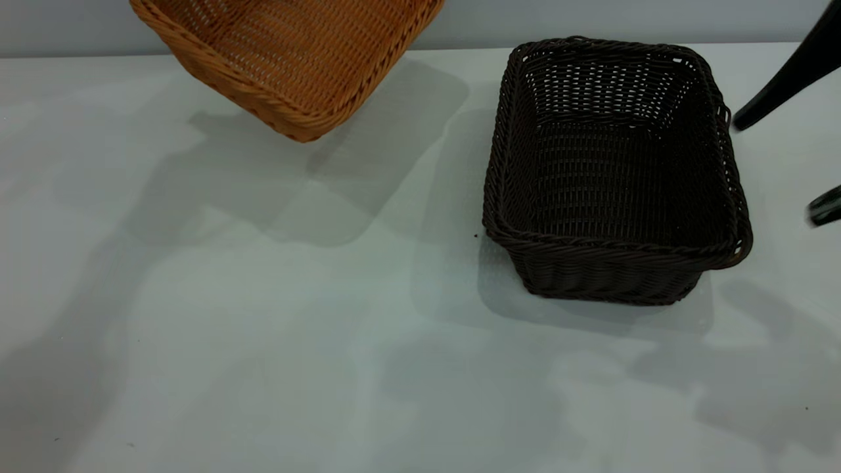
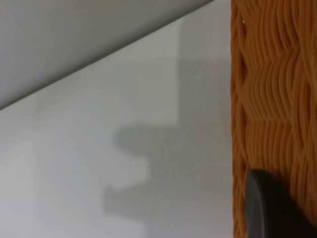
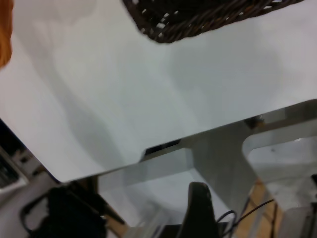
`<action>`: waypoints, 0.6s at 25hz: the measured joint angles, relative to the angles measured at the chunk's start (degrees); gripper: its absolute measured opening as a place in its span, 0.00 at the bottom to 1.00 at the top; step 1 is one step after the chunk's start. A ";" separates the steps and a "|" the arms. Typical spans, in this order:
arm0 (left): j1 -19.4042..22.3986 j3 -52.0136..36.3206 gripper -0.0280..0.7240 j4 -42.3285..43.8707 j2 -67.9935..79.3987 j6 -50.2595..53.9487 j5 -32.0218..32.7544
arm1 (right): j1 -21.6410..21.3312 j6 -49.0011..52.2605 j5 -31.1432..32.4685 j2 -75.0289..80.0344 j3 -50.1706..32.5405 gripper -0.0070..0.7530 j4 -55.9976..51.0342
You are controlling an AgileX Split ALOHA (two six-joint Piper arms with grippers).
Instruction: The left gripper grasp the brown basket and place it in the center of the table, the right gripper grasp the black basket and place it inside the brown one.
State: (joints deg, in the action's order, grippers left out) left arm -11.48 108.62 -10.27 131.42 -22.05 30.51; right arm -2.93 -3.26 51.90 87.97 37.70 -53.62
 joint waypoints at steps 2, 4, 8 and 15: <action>0.00 0.00 0.14 0.00 0.00 -0.04 -0.06 | 0.26 -0.31 -2.35 3.94 0.12 0.66 -1.80; 0.00 0.00 0.14 0.00 0.00 0.01 -0.32 | 1.53 -1.07 -4.92 6.99 0.12 0.66 -3.33; 0.00 0.00 0.14 0.00 0.00 0.01 -0.43 | 5.49 -4.23 -11.29 12.14 0.18 0.66 -9.27; 0.00 0.00 0.14 0.00 0.00 -2.00 -1.23 | 12.43 -11.95 -19.25 20.28 0.41 0.66 -22.31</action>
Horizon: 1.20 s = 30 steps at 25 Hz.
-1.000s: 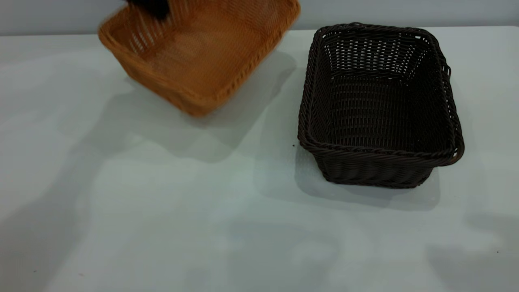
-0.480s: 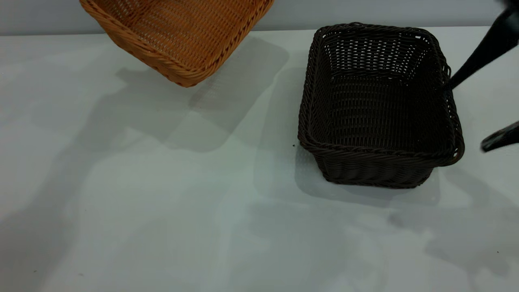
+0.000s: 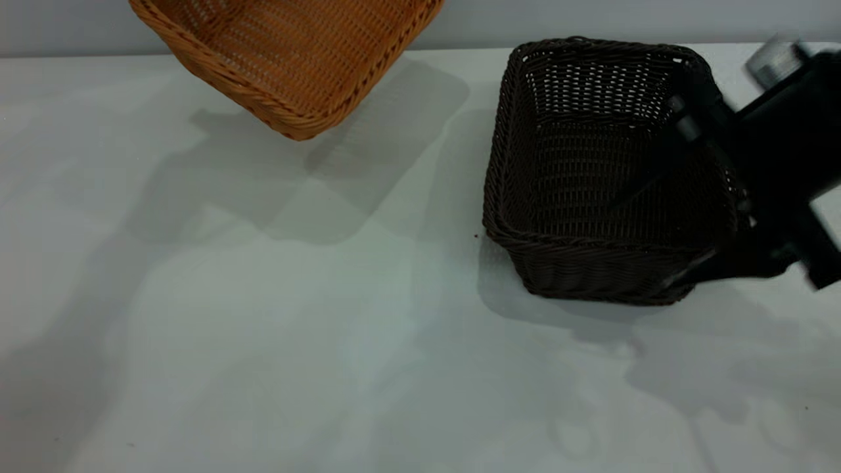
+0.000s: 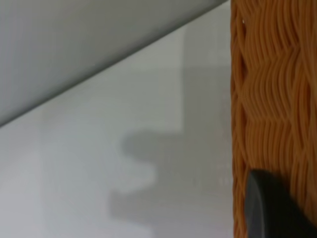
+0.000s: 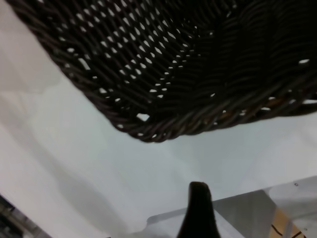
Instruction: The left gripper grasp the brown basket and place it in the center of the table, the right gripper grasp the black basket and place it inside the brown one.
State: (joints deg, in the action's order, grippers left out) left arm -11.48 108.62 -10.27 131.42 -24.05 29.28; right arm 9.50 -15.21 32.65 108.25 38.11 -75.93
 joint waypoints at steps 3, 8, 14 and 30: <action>0.00 0.00 0.14 0.00 0.00 -0.50 -0.11 | 1.35 -2.21 -2.19 2.98 0.18 0.66 -2.90; 0.00 0.00 0.14 0.00 0.00 -0.55 -0.11 | 1.41 -7.02 -7.31 4.63 0.32 0.66 -8.78; 0.00 0.00 0.14 0.00 0.00 -0.61 -0.11 | 1.41 -14.14 -11.07 4.68 0.32 0.66 -16.97; 0.00 0.00 0.14 0.00 0.00 -0.65 -0.11 | 1.41 -17.88 -18.65 9.27 3.04 0.47 -19.99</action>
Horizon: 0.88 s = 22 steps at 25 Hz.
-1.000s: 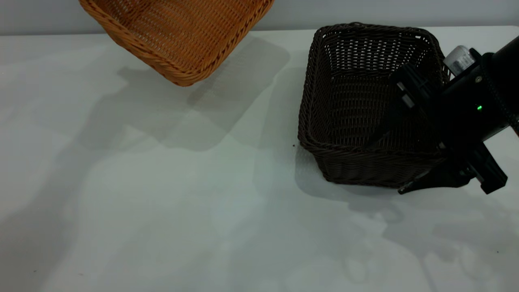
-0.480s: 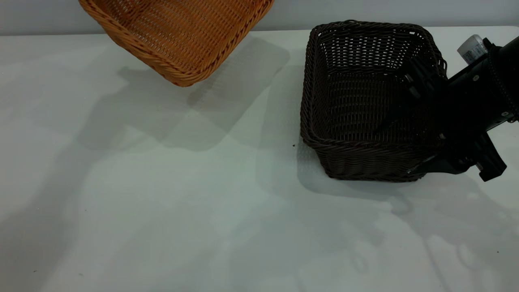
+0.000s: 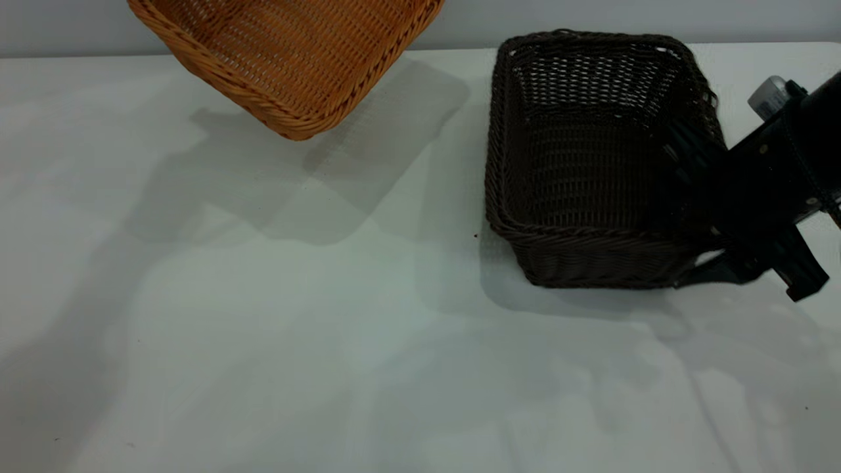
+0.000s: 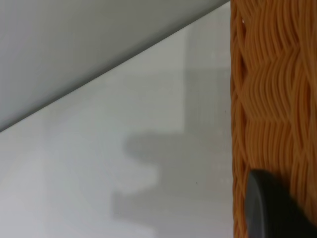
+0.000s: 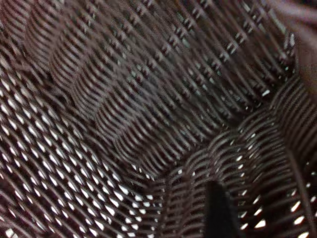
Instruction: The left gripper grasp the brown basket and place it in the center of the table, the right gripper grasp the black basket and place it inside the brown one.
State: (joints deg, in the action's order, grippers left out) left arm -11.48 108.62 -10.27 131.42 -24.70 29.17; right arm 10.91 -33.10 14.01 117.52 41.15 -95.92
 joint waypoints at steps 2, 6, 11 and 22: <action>0.00 0.00 0.14 0.00 0.00 0.00 0.00 | 0.00 -0.83 -1.14 0.03 1.18 0.40 -0.60; 0.24 0.00 0.14 0.00 0.00 -0.71 0.00 | -0.12 -2.20 -4.56 0.03 3.33 0.23 -1.26; 2.18 0.00 0.14 0.01 -1.72 -1.64 1.62 | -3.01 -5.12 -5.75 0.25 6.27 0.14 -0.81; 4.74 0.00 0.14 -3.24 -4.55 -20.22 13.10 | -22.15 -18.56 13.64 1.05 16.69 0.14 0.75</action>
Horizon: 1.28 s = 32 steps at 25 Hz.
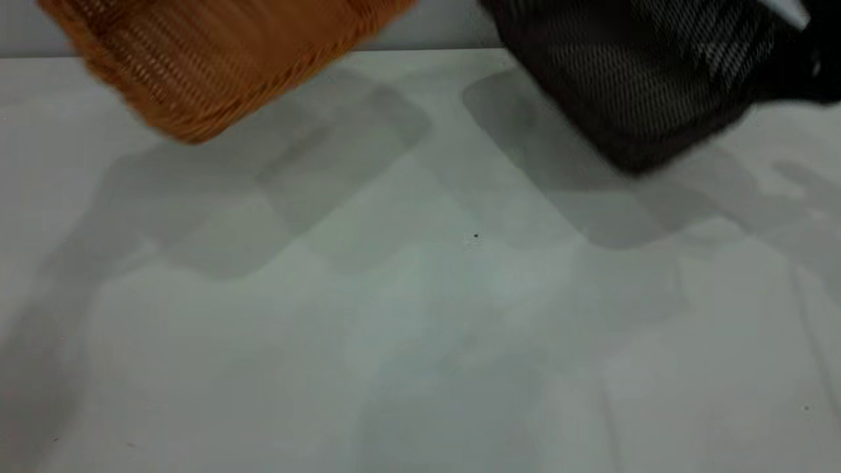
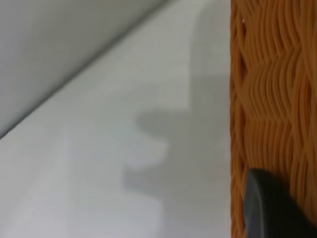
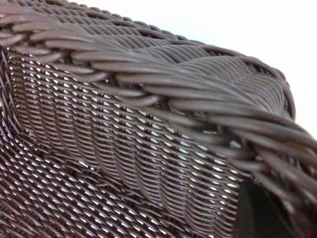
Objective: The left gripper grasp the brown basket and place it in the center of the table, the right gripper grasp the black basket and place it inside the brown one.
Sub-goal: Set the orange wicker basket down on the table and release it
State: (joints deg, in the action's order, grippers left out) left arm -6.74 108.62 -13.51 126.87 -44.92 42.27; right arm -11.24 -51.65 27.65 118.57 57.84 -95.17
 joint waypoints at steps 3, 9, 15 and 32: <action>-0.97 0.00 0.14 -8.12 0.91 -15.11 5.33 | -3.75 -2.02 9.94 0.00 3.65 0.14 1.44; -5.80 0.00 0.14 -11.81 5.28 -31.29 14.43 | -10.91 -0.31 21.48 0.00 9.42 0.14 9.08; -12.81 0.00 0.14 -10.48 10.05 -31.96 11.01 | -15.35 1.85 24.76 0.00 11.10 0.14 16.10; -19.75 0.17 0.67 -9.53 13.65 -24.82 8.66 | -15.96 2.02 31.43 0.00 11.27 0.14 17.87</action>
State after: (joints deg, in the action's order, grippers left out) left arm -26.49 108.79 -23.03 140.52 -69.74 50.93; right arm -27.20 -49.63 59.07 118.57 69.11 -77.30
